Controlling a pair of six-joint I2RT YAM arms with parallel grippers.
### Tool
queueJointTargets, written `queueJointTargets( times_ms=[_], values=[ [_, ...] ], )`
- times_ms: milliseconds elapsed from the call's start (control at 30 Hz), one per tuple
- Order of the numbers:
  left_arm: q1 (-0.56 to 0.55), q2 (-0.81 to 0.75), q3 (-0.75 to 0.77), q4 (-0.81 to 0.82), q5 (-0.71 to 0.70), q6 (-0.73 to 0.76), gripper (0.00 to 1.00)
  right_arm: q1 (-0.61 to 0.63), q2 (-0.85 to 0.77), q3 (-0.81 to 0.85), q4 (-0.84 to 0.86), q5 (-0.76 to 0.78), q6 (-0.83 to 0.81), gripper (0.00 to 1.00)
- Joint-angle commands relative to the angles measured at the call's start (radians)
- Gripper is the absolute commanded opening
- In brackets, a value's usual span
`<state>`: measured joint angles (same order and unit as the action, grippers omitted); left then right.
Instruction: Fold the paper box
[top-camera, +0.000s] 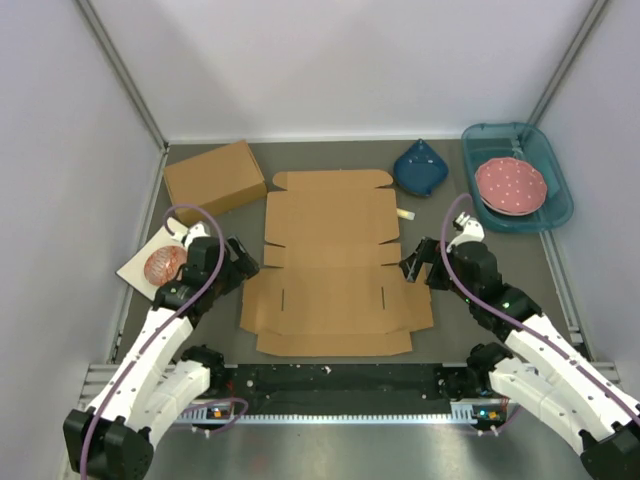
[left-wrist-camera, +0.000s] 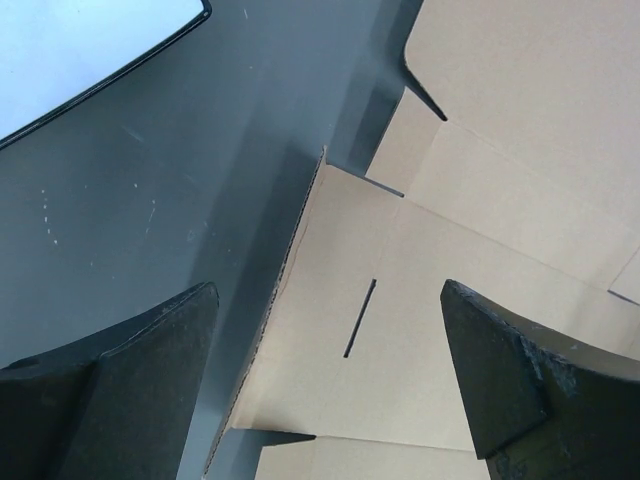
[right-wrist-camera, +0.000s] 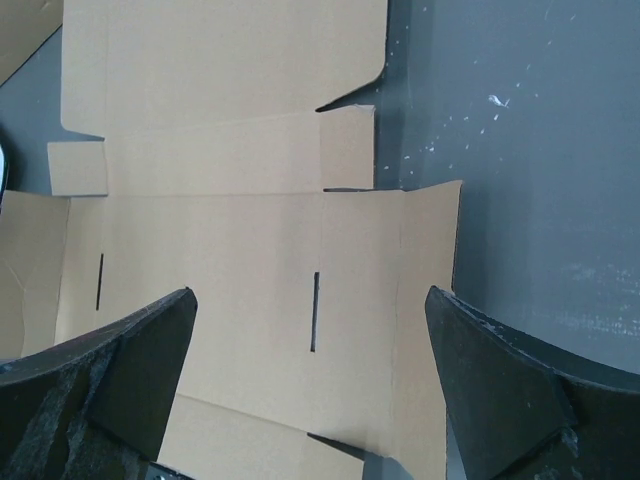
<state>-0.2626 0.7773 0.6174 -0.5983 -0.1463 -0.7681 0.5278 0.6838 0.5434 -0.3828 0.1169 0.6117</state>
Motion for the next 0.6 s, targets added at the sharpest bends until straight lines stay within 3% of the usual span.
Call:
queueJointTargets(
  times_ms=[0, 367, 467, 567],
  values=[
    [0.002, 0.022, -0.027, 0.034, -0.01, 0.035, 0.99, 0.001, 0.008, 0.007, 0.032, -0.025, -0.018, 0.99],
    [0.0, 0.232, -0.016, -0.014, 0.034, 0.062, 0.77, 0.001, 0.031, 0.001, 0.007, -0.039, -0.024, 0.99],
    [0.0, 0.299, -0.024, 0.024, 0.083, 0.076, 0.5, 0.001, 0.03, 0.001, -0.001, -0.039, -0.032, 0.99],
    [0.0, 0.347, -0.042, 0.052, 0.134, 0.082, 0.35, 0.001, 0.023, 0.001, -0.017, -0.036, -0.036, 0.99]
  ],
)
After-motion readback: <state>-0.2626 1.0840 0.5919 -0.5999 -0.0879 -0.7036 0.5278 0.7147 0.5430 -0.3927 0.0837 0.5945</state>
